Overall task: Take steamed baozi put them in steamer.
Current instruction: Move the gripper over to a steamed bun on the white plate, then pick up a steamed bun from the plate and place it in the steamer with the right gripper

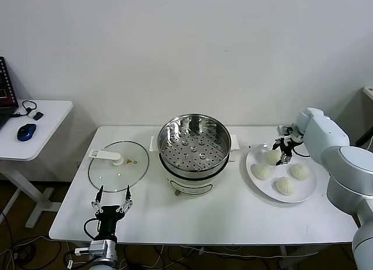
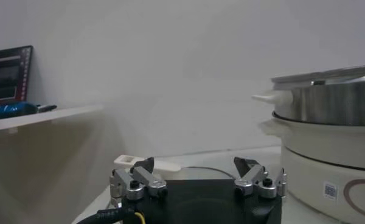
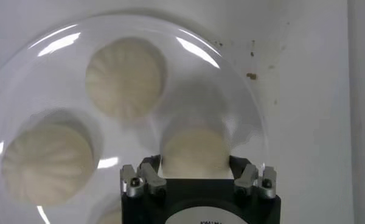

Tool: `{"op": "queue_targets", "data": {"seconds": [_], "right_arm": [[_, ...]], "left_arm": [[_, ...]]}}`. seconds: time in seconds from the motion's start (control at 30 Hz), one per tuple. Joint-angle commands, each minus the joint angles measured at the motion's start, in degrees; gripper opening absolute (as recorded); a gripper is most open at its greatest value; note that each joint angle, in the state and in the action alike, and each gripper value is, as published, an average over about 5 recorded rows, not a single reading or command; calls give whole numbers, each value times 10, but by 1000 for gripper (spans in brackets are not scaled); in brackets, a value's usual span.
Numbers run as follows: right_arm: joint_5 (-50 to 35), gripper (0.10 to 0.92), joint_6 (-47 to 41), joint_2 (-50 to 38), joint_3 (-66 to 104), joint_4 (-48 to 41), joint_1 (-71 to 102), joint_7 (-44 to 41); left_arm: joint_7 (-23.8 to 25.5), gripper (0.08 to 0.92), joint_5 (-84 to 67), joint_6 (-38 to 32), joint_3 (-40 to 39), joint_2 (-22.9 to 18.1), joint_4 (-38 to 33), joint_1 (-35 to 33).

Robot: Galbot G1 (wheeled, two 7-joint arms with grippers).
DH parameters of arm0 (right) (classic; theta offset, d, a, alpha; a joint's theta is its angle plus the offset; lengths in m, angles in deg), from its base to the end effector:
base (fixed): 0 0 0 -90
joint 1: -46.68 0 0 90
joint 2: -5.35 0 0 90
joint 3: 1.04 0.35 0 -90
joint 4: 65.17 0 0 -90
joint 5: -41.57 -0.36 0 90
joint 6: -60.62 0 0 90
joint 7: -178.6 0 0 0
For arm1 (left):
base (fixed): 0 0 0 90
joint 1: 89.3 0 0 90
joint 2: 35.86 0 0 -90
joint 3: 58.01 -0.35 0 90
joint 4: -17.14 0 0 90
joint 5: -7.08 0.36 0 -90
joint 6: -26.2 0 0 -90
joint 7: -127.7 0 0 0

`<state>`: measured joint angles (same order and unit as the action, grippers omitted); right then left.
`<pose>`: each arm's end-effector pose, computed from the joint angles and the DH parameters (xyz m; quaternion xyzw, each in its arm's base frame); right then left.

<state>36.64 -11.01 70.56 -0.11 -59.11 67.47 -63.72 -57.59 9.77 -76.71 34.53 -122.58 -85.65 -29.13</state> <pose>0.6160 -0.2624 -0.2332 0.4694 -0.5691 0.5038 0.4494 0.1705 0.0310 -0.4078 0.0463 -0.9966 -0.0599 0.0330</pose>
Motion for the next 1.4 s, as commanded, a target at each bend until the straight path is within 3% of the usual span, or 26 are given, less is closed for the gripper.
{"op": "queue_targets", "data": {"seconds": [0.03,0.37,0.53,0.7,1.0,1.23,1.4], "right_arm": [[2,717,1,-7,1,10,-11,-4],[1,604,1,-10,-7,21,-22,-11],[-14,586,0,-27,-45,63,-56,-20],[-66,585,-15,-59,-133,160,-117,-24],[-161,582,-16,-92,-324,416,-317,-12],[-112,579,36,-86,-348,529,-382,17],[-19,577,110,-66,-297,539,-359,63]], "left_arm": [[-1,823,-2,0,2,-1,0,0],[-2,823,-4,-2,5,-2,-6,-3],[-3,823,-4,-2,5,-3,-9,-4],[-3,823,-4,-2,6,-4,-11,-4],[-3,823,-3,3,6,-4,-12,0],[-3,823,-2,2,5,-5,-7,0],[-5,823,-1,0,6,-5,-6,-2]]}}
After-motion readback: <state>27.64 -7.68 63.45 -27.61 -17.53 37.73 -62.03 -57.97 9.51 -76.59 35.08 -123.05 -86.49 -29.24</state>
